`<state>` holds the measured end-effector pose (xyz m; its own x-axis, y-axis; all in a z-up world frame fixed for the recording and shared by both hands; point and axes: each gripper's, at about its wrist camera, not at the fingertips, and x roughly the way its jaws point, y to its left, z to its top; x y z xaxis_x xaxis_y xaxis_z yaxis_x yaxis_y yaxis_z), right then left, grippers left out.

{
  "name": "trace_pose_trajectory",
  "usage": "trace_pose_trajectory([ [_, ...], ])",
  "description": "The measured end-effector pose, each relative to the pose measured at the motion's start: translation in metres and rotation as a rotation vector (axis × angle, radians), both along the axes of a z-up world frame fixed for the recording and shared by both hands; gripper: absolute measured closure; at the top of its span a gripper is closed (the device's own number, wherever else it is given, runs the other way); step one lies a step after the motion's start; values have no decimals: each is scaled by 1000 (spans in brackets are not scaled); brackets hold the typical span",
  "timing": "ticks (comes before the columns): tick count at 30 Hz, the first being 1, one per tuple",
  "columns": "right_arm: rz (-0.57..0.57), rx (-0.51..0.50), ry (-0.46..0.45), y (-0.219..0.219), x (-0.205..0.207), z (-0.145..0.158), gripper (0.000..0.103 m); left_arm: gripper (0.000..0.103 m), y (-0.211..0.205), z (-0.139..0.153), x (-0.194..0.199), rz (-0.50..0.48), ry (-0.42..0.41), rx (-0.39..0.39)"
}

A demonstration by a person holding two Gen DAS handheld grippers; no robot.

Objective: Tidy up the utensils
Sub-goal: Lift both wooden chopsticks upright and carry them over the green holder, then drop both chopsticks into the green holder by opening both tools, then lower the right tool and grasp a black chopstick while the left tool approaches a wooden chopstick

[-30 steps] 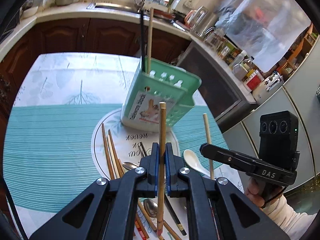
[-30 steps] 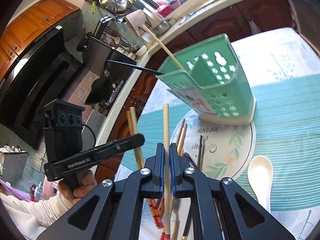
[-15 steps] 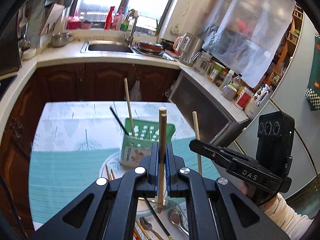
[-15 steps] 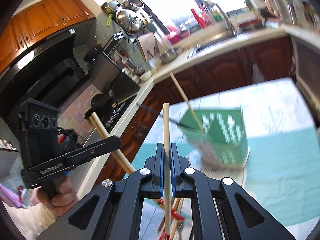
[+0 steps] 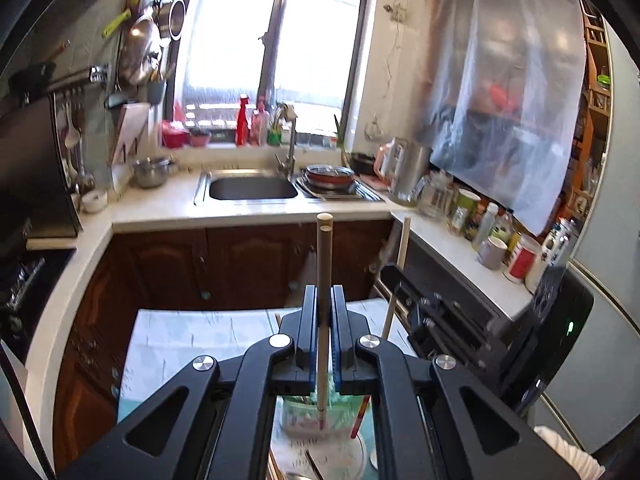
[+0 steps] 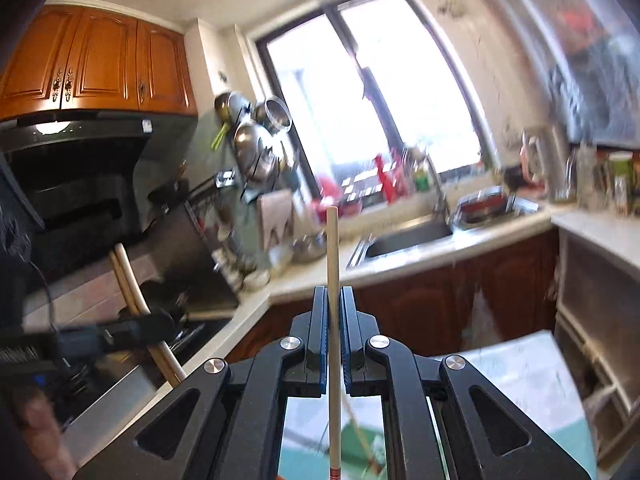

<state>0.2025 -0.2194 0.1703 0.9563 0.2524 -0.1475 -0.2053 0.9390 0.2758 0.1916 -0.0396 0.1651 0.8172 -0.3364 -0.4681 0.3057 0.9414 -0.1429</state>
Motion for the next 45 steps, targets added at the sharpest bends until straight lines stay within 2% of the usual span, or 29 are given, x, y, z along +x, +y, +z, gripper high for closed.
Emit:
trace_pose_trajectory([
  [4,-55,-17,-69,4,20,3,98,100,-10,-1,17,19,-43,18],
  [8,-110,-19,-99,13,53,-15,98,100,-13,-24,41,32,-1,-2],
  [15,-147,-117,-117,39,100,-69,98,100,-5,-75,71,51,47,-45],
  [19,-144,-135,-109,50,119,-113,98,100,-1,-97,84,54,83,-73],
  [23,-115,-175,-94,65,130,-154,98,100,0,-119,90,30,114,-69],
  [26,-53,-180,-39,71,125,-193,98,100,-2,-134,90,-1,152,-54],
  [27,-21,-181,-4,72,128,-201,98,95,-3,-138,90,-10,165,-48],
  [29,20,-194,45,75,125,-220,97,77,-2,-146,88,-21,192,-35],
  [30,44,-204,70,77,126,-228,95,61,-2,-148,86,-19,200,-30],
  [31,58,-213,87,77,122,-237,91,53,0,-149,84,-18,206,-29],
  [35,105,-234,141,81,111,-252,81,50,4,-149,72,-44,217,-18],
  [37,115,-236,160,79,100,-252,81,39,8,-146,63,-45,219,-16],
  [38,122,-232,174,79,96,-253,81,37,10,-144,58,-47,218,-17],
  [45,156,-181,252,61,42,-240,80,35,31,-134,20,-53,216,-17],
])
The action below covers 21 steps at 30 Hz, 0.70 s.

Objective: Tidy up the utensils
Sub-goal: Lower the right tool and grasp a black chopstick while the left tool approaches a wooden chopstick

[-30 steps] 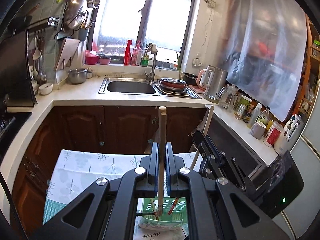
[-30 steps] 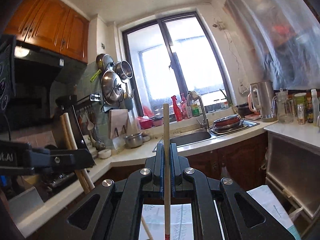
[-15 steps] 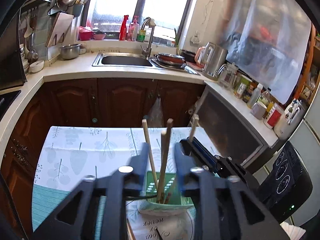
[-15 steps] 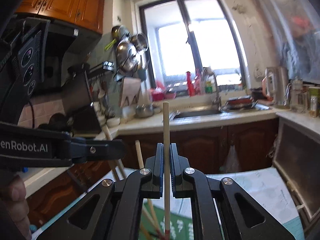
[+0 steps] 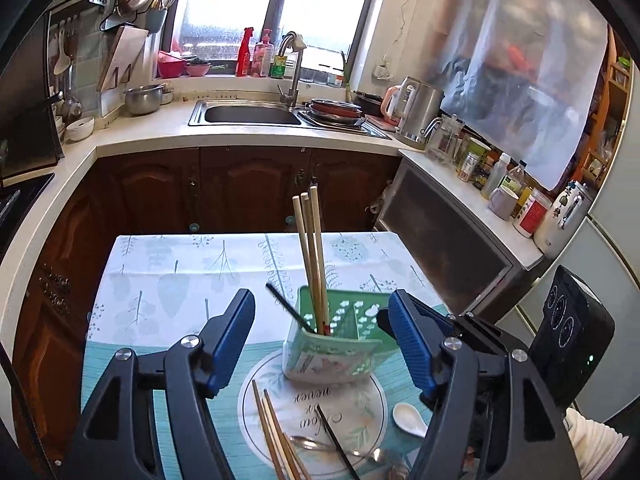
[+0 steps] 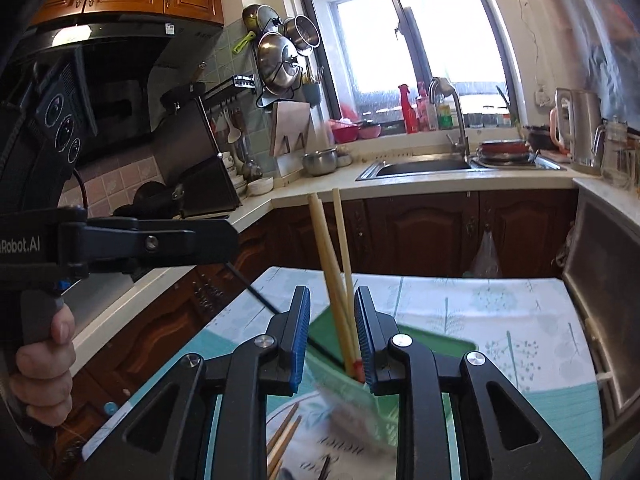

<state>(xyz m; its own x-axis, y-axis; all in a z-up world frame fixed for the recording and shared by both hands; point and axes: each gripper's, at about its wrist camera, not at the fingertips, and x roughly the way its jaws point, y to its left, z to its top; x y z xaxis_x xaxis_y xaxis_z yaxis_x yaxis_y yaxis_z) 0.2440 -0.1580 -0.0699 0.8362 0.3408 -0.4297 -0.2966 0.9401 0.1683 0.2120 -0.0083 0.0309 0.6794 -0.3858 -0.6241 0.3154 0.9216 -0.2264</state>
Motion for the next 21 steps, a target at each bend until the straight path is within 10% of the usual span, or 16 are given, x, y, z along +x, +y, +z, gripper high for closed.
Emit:
trace_pose_trajectory([
  [7,35,24,147,-10,-50,-1,79,35,17,-16,-26,-9,75,-14],
  [21,49,48,565,-12,-59,-103,79,35,36,-116,-41,57,330,-16],
])
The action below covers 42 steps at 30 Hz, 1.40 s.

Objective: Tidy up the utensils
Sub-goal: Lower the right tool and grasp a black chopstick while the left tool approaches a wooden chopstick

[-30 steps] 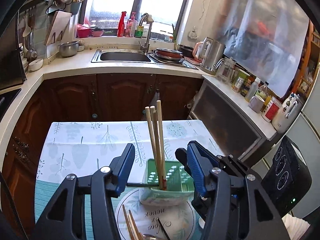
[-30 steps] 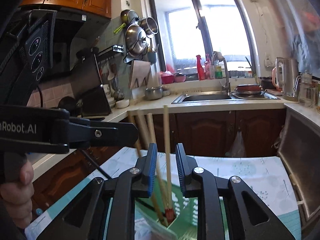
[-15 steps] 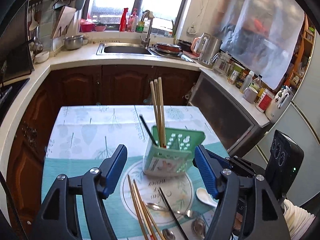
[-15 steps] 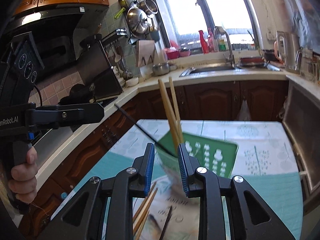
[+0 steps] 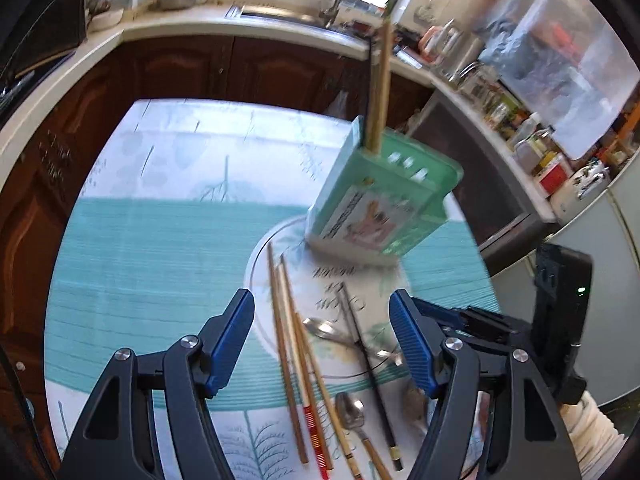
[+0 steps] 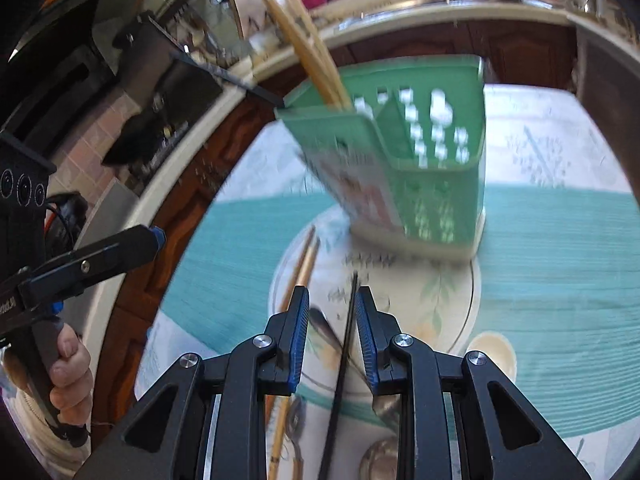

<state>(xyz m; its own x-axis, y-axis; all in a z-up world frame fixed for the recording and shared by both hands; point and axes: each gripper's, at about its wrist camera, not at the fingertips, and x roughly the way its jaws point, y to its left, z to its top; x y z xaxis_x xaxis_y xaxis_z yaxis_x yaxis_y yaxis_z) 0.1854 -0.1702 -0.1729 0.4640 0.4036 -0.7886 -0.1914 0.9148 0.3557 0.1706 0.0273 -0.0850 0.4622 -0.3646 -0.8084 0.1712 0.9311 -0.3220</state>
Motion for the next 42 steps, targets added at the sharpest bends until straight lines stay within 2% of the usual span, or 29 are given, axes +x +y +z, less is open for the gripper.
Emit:
trace_pose_trajectory([
  [5,31,-32,89,6,8,-36,79,35,5,-49,5,9,144,34],
  [8,38,-29,126,8,12,-51,79,35,5,-71,4,0,203,39],
  [11,40,-16,151,10,19,-58,79,42,2,-86,5,-14,238,38],
  [13,43,-9,159,13,25,-60,79,51,0,-92,7,-24,253,31],
  [18,68,-22,182,22,42,-68,79,64,-3,-102,12,-41,284,30],
  [22,84,-46,168,31,46,-68,81,65,-3,-106,15,-51,298,27],
  [25,110,-58,166,39,49,-70,96,65,-5,-106,19,-58,306,29],
  [29,110,-68,153,44,47,-69,97,67,-7,-106,26,-61,315,47],
  [31,108,-56,148,42,45,-67,98,71,-8,-106,29,-58,320,66],
  [35,98,-30,131,37,40,-61,98,72,0,-105,34,-36,328,54],
  [42,87,-10,113,27,30,-51,98,72,3,-107,37,-34,330,92],
])
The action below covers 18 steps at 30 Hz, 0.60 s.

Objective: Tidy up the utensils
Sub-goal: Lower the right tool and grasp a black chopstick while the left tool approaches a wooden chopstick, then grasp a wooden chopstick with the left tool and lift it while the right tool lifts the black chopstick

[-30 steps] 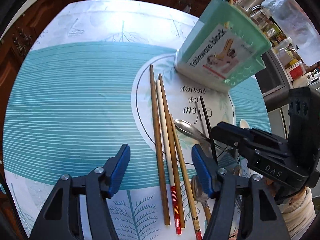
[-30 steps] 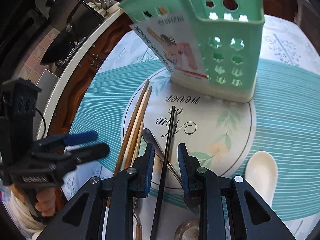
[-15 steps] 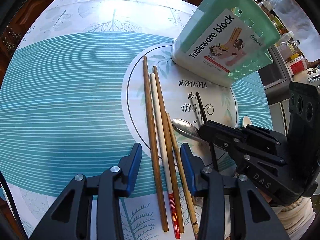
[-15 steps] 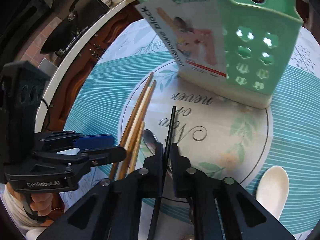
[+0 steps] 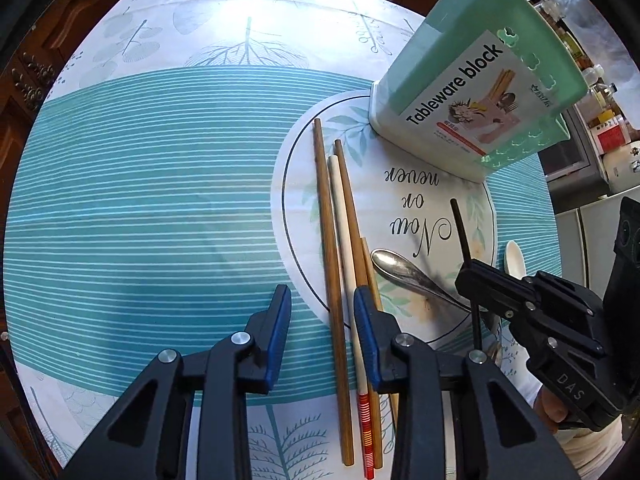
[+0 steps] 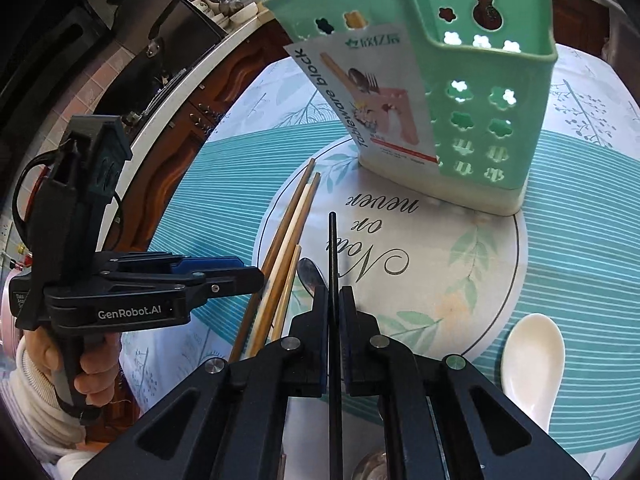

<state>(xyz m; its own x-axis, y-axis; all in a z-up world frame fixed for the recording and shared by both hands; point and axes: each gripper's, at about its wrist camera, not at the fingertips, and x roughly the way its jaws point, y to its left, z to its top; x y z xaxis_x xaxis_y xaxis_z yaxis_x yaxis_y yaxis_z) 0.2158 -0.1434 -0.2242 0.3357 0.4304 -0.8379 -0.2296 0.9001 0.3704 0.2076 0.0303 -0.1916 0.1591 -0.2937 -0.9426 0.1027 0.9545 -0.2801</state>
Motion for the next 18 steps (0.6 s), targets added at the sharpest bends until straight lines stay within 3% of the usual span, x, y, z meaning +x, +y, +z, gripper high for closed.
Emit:
trace_pose_trajectory([
  [6,0,25,-4,-10,-7,9,98,72,-10,1,4,-36,11,60],
  [12,-13,34,-1,-18,-12,17,98,73,-13,0,17,-27,82,62],
  [18,-38,40,-1,-28,-16,28,98,81,-22,-2,23,-27,132,128],
])
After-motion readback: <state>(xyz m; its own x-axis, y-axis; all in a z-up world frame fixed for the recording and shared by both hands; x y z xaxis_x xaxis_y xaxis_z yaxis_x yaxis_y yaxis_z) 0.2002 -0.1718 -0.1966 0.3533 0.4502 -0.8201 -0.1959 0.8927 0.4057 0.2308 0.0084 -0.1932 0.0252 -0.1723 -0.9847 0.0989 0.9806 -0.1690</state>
